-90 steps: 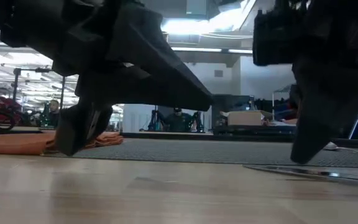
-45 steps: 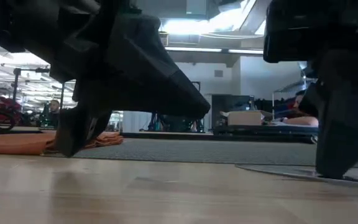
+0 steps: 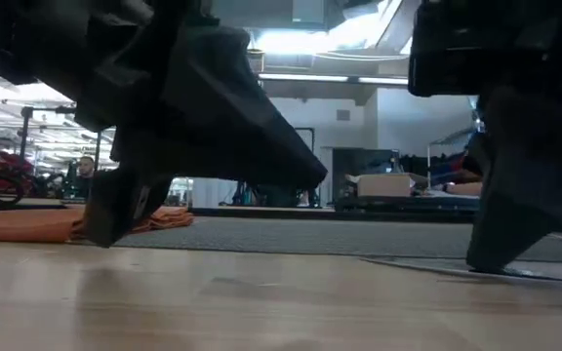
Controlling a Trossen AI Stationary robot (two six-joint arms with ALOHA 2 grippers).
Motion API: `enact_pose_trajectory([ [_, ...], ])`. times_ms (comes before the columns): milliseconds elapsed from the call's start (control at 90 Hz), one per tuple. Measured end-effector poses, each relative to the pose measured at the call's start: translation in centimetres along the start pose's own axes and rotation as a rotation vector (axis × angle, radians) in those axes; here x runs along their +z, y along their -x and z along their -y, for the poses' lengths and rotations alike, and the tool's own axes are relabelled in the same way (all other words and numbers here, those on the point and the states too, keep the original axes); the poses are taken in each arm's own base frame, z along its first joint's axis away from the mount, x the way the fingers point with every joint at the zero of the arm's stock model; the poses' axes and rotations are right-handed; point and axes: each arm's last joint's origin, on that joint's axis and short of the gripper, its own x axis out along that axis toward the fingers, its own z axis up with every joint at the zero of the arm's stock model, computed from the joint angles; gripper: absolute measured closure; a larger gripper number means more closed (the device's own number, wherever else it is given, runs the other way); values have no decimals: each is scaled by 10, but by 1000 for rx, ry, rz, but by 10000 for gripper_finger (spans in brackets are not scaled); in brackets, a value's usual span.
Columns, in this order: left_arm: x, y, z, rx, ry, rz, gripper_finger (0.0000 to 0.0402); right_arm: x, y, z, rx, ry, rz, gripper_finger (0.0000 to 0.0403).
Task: Set table place
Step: Put the silver table knife on the gray tablemat to the left of the silver spoon
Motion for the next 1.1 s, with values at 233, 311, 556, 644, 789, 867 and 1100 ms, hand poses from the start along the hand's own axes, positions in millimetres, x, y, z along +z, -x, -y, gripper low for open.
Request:
enact_pose_trajectory([
  [233, 0, 0, 0, 0, -17, 0, 402, 1, -1, 2, -16, -2, 16, 403],
  [311, 0, 0, 0, 0, -68, 0, 402, 1, -1, 1, -15, -12, 15, 403],
  [556, 21, -11, -25, 204, -217, -2, 402, 1, -1, 1, -13, -19, 13, 403],
  [644, 26, -14, -29, 242, -258, -5, 402, -1, -1, 0, -8, -15, 13, 403],
  [789, 29, -15, -30, 240, -296, -6, 402, -3, 0, -2, 2, -25, 22, 403],
  [867, 30, -17, -25, 226, -315, -4, 402, -2, 0, -3, 12, -30, 29, 403],
  [1100, 39, -21, 9, 186, -470, 10, 402, -2, 0, -4, 22, -32, 31, 403],
])
